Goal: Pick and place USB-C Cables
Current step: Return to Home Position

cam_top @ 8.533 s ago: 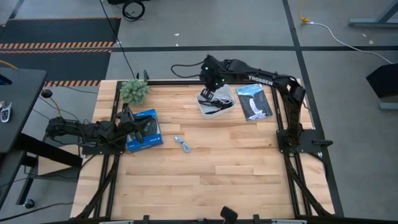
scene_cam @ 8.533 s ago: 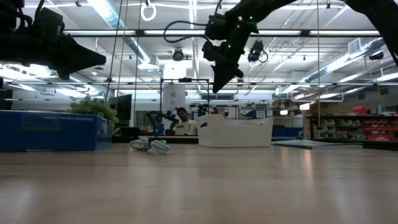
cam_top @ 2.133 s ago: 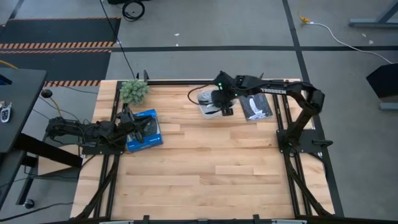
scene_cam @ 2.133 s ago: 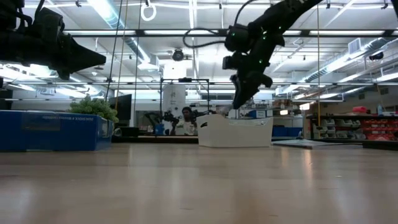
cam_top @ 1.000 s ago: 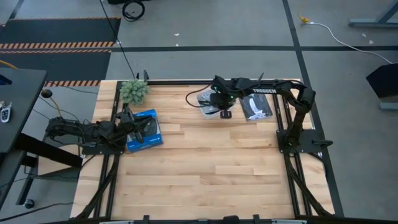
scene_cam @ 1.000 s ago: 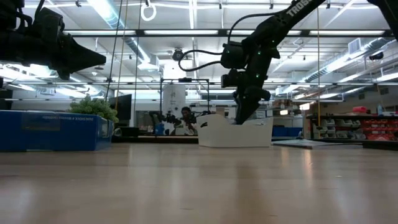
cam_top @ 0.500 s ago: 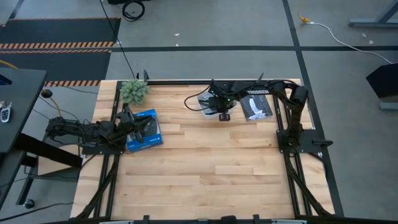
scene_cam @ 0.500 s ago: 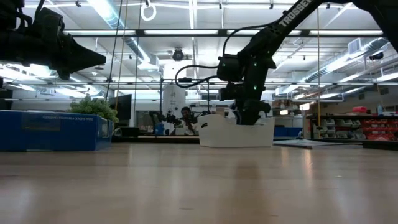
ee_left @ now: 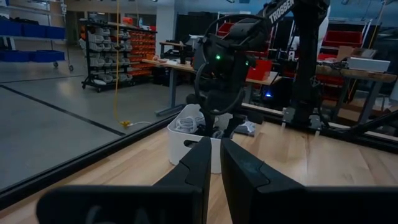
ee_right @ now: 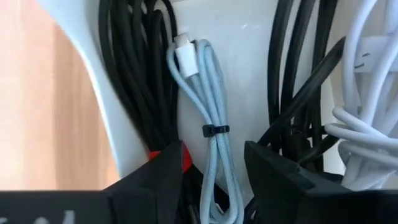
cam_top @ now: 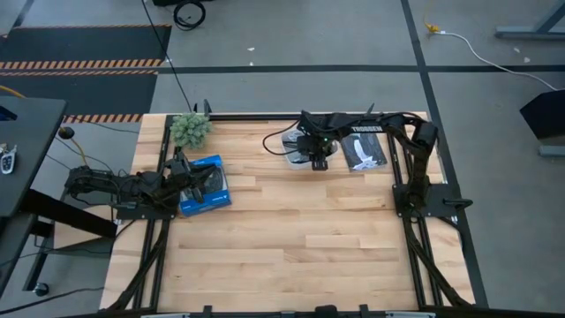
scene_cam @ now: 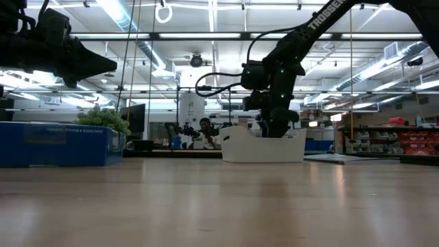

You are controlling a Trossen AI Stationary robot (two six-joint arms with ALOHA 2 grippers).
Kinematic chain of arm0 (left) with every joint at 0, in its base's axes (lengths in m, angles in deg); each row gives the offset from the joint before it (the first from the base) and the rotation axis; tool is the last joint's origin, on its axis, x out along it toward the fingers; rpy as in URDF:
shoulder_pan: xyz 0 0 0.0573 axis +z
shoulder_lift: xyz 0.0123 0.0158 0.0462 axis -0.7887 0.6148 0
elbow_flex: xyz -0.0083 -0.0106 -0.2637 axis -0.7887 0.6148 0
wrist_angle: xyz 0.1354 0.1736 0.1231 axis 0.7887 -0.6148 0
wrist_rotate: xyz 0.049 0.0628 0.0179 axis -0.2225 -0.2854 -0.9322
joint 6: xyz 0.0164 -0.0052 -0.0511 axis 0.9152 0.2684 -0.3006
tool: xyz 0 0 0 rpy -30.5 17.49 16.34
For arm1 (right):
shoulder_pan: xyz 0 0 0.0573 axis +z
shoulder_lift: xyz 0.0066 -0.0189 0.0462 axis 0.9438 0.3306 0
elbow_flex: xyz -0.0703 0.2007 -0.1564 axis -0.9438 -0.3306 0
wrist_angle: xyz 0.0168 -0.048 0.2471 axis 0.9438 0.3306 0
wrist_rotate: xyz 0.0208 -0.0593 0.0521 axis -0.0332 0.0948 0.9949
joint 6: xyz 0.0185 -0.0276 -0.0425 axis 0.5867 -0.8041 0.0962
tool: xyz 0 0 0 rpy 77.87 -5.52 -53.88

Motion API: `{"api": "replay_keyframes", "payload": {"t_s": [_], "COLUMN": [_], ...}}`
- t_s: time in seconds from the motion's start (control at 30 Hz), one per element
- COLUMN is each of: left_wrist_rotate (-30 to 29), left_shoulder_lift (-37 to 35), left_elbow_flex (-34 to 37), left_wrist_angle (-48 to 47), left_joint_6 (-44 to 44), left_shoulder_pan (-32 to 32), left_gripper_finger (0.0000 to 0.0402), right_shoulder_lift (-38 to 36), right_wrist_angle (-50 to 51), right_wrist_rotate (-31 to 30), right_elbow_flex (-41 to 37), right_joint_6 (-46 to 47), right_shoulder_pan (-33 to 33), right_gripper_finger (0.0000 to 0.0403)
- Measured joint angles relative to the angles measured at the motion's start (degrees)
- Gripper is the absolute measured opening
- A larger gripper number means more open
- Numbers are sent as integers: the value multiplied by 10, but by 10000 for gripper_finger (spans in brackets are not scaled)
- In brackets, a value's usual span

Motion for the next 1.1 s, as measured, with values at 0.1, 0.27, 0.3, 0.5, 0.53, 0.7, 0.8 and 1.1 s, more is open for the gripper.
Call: {"api": "replay_keyframes", "payload": {"t_s": [0.1, 0.27, 0.3, 0.5, 0.53, 0.7, 0.8, 1.1], "left_wrist_rotate": [0, 0, 0, 0, 0, 0, 0, 0], "left_shoulder_lift": [0, 0, 0, 0, 0, 0, 0, 0], "left_elbow_flex": [0, 0, 0, 0, 0, 0, 0, 0], "left_wrist_angle": [0, 0, 0, 0, 0, 0, 0, 0], "left_joint_6": [0, 0, 0, 0, 0, 0, 0, 0], "left_shoulder_pan": [0, 0, 0, 0, 0, 0, 0, 0], "left_gripper_finger": [43, 43, 43, 43, 43, 43, 43, 43], "right_shoulder_lift": [-6, -15, -16, -16, -16, -16, -16, -17], "right_wrist_angle": [12, 30, 36, 87, 93, 89, 89, 89], "right_wrist_rotate": [12, 14, 14, 40, 53, 97, 99, 99], "right_elbow_flex": [9, 41, 48, 117, 132, 203, 251, 398], "right_joint_6": [3, 9, 9, 9, 12, 52, 58, 80], "right_shoulder_pan": [1, 2, 2, 0, 0, 0, 2, 17], "right_gripper_finger": [183, 182, 182, 181, 181, 181, 179, 144]}}
